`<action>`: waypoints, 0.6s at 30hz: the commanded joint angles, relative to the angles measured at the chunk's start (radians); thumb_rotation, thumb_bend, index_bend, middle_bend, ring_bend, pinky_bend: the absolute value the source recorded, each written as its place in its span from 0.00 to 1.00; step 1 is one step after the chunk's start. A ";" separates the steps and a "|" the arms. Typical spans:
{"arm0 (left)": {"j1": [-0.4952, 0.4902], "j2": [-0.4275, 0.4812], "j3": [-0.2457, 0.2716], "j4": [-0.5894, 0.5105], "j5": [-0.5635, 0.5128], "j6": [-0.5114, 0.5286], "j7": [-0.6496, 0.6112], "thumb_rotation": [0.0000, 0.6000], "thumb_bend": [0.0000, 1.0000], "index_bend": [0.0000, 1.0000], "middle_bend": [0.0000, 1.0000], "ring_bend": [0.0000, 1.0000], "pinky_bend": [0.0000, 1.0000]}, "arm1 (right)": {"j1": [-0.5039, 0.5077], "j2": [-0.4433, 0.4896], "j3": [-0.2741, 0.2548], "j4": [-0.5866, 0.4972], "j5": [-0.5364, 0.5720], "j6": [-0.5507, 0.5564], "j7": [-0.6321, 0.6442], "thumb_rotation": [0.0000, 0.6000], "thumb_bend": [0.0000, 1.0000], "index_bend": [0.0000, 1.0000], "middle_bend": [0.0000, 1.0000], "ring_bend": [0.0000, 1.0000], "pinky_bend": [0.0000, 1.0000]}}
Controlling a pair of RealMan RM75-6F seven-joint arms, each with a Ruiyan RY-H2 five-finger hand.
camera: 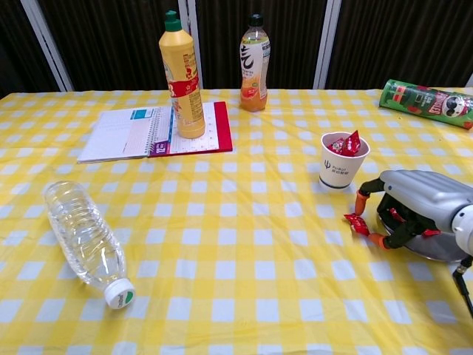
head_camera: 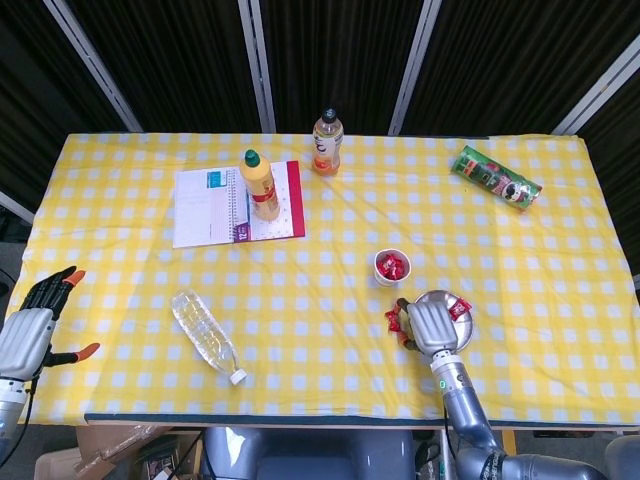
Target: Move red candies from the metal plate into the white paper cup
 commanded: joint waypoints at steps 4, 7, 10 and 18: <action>0.001 0.000 0.001 0.003 0.002 0.002 -0.004 1.00 0.04 0.00 0.00 0.00 0.00 | -0.005 -0.009 -0.001 0.012 0.000 -0.008 0.007 1.00 0.39 0.51 0.80 0.87 0.96; 0.000 0.000 0.000 -0.001 0.004 0.003 -0.003 1.00 0.04 0.00 0.00 0.00 0.00 | -0.008 -0.013 -0.003 0.010 -0.008 -0.008 0.015 1.00 0.43 0.56 0.80 0.87 0.96; 0.000 0.000 0.000 -0.001 0.003 0.002 -0.003 1.00 0.04 0.00 0.00 0.00 0.00 | -0.010 -0.013 -0.003 0.007 -0.018 -0.005 0.021 1.00 0.46 0.57 0.80 0.87 0.96; 0.000 0.000 0.000 0.001 0.005 0.003 -0.008 1.00 0.04 0.00 0.00 0.00 0.00 | -0.025 0.031 0.001 -0.067 -0.071 0.035 0.034 1.00 0.47 0.57 0.80 0.87 0.96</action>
